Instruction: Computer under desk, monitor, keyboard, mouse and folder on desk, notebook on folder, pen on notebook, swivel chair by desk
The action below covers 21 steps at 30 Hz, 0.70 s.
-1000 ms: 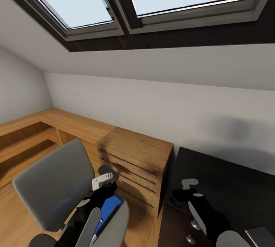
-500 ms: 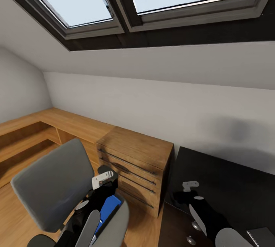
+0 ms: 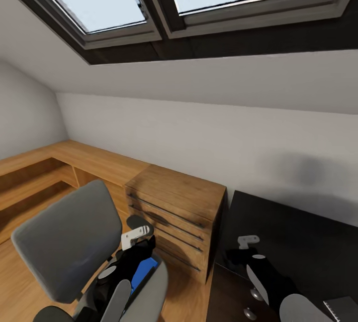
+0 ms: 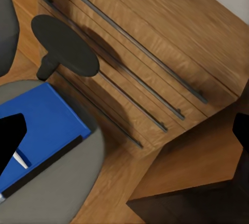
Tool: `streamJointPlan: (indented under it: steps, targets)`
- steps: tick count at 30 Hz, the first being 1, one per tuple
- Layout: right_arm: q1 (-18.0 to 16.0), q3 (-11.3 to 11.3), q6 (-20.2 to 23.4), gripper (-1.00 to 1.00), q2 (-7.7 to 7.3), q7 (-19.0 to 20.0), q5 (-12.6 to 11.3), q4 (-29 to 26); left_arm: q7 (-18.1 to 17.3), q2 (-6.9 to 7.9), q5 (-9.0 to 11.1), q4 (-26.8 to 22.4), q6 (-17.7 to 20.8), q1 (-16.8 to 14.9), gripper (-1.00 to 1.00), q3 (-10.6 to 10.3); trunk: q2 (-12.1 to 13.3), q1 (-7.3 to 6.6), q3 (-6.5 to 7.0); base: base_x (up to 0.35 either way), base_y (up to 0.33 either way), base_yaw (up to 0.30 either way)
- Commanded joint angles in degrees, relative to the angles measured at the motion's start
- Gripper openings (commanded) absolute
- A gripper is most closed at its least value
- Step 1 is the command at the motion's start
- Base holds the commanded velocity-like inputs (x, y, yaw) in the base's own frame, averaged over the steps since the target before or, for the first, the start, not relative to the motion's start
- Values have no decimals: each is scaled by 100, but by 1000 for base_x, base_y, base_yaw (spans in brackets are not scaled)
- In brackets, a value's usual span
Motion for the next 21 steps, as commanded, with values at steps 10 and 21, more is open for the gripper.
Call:
streamJointPlan:
  steps: [10, 21]
  targets:
    - [-4, 40, 30, 100, -8, -13, -55, -11, 54, 0, 54, -8, 10, -6, 100, -7, -412, 222, -191, 0, 0, 0]
    - [-5, 40, 38, 100, -4, -4, -64, -11, 54, 0, 54, -8, 10, -6, 100, -8, -854, 464, -388, 0, 0, 0]
